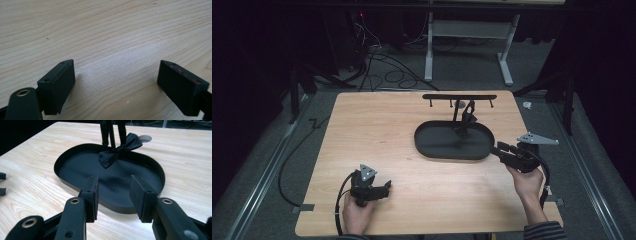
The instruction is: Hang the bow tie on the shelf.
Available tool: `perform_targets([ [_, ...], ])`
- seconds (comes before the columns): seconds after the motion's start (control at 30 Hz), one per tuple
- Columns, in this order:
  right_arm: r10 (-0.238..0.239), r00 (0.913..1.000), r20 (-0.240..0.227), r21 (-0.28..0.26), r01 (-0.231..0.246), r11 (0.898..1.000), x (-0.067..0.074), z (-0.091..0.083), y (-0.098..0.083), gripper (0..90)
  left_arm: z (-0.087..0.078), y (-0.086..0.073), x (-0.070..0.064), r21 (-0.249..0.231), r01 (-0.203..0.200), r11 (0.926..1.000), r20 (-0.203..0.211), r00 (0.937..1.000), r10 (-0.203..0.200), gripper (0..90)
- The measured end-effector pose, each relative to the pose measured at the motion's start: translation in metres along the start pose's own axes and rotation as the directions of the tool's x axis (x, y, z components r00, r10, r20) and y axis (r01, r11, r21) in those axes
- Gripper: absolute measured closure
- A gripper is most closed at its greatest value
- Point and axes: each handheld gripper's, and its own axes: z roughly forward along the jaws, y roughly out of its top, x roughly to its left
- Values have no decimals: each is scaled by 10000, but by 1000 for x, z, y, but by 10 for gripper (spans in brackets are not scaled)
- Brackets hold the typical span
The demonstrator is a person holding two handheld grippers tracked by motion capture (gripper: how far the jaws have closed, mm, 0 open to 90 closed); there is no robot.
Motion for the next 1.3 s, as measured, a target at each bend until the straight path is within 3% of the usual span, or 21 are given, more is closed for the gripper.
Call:
perform_targets([
  [0.4, 264, 9993, -246, 142, -261, 9996, 2, 3, -22, 609, 0, 0, 0, 1, -2, 10000, 0, 10000, 2, 153],
  [0.77, 458, 9987, -201, 504, -448, 9977, 5, 10, -43, 609, 0, 0, 0, 1, -2, 10000, 0, 10000, 2, 153],
  [1.0, 133, 9999, 7, 696, -133, 9975, 9, 15, -53, 608, 0, 0, 0, 1, -2, 10000, 0, 10000, 2, 153],
  [1.3, 96, 9999, 29, 842, -98, 9964, 13, 21, -64, 609, 0, 0, 0, 0, 0, 10000, 0, 10000, 0, 153],
])
